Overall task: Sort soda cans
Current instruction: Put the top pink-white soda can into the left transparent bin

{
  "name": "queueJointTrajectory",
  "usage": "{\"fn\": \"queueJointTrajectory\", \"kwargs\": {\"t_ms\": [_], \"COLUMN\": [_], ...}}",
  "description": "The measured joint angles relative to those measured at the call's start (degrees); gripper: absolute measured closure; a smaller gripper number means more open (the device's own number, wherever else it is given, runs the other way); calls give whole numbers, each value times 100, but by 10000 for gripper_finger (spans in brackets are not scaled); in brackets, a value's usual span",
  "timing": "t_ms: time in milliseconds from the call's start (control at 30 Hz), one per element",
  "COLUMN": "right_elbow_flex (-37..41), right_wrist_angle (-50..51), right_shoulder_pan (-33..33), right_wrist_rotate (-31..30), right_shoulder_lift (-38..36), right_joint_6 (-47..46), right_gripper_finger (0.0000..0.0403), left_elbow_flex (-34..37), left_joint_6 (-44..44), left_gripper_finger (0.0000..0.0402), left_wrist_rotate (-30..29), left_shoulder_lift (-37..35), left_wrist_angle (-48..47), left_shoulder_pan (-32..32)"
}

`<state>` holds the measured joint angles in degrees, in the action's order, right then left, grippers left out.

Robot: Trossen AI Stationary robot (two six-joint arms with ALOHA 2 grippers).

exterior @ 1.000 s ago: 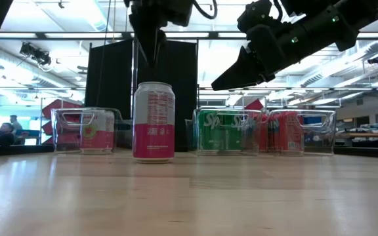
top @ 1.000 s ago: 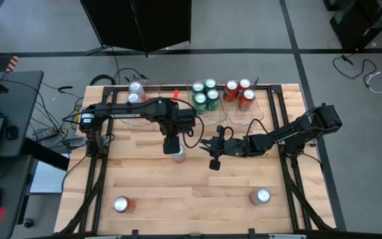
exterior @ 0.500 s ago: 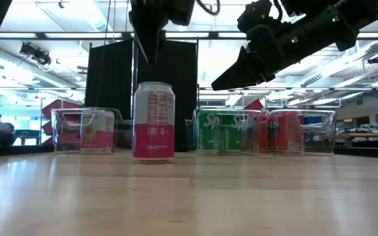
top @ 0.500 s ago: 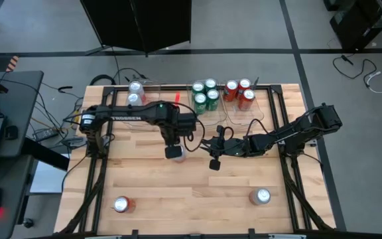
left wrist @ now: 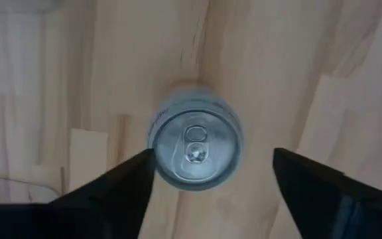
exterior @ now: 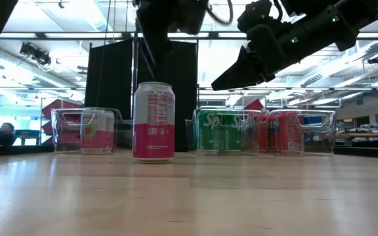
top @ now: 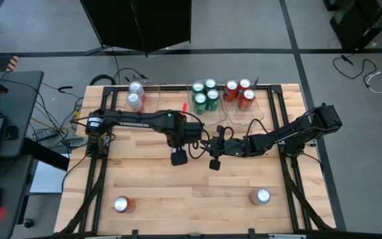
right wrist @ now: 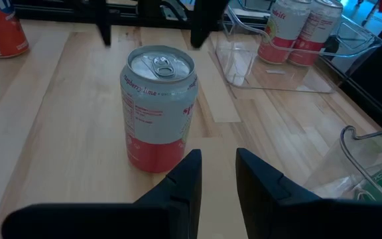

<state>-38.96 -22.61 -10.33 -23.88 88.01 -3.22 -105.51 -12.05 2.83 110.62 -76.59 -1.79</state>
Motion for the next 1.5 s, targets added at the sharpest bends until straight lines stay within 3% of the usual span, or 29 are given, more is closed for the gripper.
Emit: {"fn": "queueJointTrajectory", "kwargs": {"t_ms": [133,267,833,1167,1500], "right_elbow_flex": [0,0,0,0,0], "right_wrist_angle": [0,2,7,4,2], "right_shoulder_pan": [0,0,2,2,2], "right_wrist_rotate": [0,0,0,0,0], "right_shoulder_lift": [0,0,0,0,0], "right_joint_6": [1,2,2,38,39], "right_gripper_finger": [323,323,323,323,323], "left_elbow_flex": [0,0,388,-201,138], "left_joint_6": [360,481,711,583,721], "left_gripper_finger": [61,50,49,50,50], "left_wrist_rotate": [77,89,-44,-127,-219], "left_shoulder_lift": [178,230,182,235,230], "left_wrist_angle": [-164,-179,350,-86,-66], "left_shoulder_pan": [-32,-27,-8,-87,-5]}}
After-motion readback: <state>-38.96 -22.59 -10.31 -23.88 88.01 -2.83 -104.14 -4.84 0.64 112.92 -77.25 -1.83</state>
